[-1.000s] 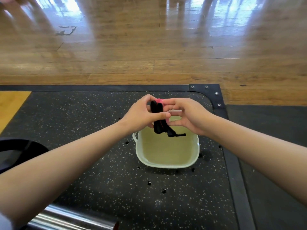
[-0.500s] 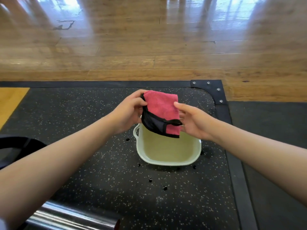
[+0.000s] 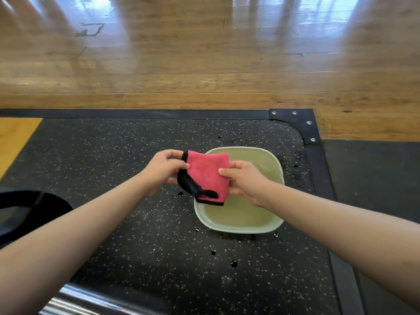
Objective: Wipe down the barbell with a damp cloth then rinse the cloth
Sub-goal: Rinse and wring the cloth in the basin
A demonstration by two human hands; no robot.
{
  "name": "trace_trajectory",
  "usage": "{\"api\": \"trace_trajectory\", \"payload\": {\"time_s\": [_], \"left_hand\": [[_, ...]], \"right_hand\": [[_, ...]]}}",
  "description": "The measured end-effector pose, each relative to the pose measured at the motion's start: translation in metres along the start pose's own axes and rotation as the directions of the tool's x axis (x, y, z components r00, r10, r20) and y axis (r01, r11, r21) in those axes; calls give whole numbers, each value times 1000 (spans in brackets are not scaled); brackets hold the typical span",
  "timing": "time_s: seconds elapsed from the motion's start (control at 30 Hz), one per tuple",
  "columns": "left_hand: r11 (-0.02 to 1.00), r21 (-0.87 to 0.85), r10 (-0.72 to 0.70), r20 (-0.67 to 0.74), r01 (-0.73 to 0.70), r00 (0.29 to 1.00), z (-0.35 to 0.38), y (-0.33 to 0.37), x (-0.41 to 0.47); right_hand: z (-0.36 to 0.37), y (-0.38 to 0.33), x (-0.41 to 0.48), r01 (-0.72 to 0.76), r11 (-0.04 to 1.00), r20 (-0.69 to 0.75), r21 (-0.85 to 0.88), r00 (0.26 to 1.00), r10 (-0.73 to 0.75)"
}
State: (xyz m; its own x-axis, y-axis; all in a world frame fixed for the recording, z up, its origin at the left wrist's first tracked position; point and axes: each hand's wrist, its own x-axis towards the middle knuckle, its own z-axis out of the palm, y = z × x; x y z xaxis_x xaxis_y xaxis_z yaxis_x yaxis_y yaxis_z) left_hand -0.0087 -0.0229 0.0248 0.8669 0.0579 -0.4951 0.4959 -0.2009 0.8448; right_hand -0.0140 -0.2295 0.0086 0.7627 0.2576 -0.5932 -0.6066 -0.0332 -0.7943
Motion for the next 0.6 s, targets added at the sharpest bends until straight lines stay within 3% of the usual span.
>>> {"api": "trace_trajectory", "payload": {"time_s": [0.27,0.43,0.6], "left_hand": [[998,59,-4,-67,8,998,-11,-36,9],[992,98,78,34,-81,996,-5,-41,12],[998,-15,-49,242,54,969,-17,-45,13]], "right_hand": [[19,14,11,76,978,-50,-195,995,-88],[23,27,16,187,914,-88,-360,969,-233],[24,35,16,204,873,-132,-443,948,-289]]}}
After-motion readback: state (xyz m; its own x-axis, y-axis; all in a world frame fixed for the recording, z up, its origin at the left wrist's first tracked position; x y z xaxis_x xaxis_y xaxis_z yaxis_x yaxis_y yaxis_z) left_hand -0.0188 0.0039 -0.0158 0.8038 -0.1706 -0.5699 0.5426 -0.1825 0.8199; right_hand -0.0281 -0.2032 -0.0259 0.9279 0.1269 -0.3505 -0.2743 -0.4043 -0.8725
